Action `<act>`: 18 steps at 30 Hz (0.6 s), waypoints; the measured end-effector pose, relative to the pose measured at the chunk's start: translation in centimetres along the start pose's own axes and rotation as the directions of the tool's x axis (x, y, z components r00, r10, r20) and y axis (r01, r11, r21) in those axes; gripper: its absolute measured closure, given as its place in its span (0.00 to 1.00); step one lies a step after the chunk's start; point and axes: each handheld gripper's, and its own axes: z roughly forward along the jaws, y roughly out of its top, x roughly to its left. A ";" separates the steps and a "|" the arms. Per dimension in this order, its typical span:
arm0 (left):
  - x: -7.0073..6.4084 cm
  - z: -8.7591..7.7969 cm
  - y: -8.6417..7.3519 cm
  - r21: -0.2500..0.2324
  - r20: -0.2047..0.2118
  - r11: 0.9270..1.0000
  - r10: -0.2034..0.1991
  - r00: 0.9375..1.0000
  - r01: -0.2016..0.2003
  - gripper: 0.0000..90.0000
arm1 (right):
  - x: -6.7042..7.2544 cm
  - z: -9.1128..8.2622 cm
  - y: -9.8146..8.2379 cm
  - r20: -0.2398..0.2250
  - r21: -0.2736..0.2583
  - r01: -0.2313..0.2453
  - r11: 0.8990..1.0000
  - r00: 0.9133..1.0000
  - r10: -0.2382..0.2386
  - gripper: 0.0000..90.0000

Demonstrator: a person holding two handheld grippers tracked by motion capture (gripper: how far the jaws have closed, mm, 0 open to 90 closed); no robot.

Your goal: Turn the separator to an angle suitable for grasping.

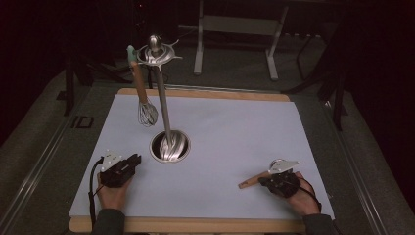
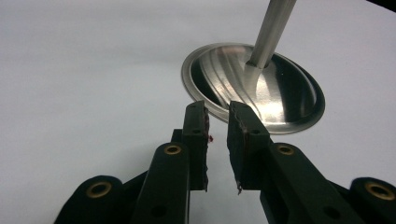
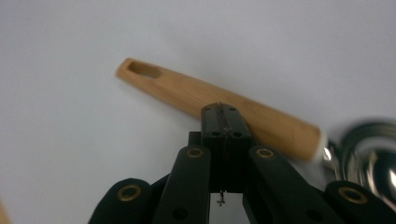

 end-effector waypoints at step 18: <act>-0.1 0.0 -0.1 -0.006 0.000 1.000 0.009 1.000 -0.009 0.86 | -1.7 3.7 5.7 0.015 0.051 0.043 0.998 0.999 -0.044 1.00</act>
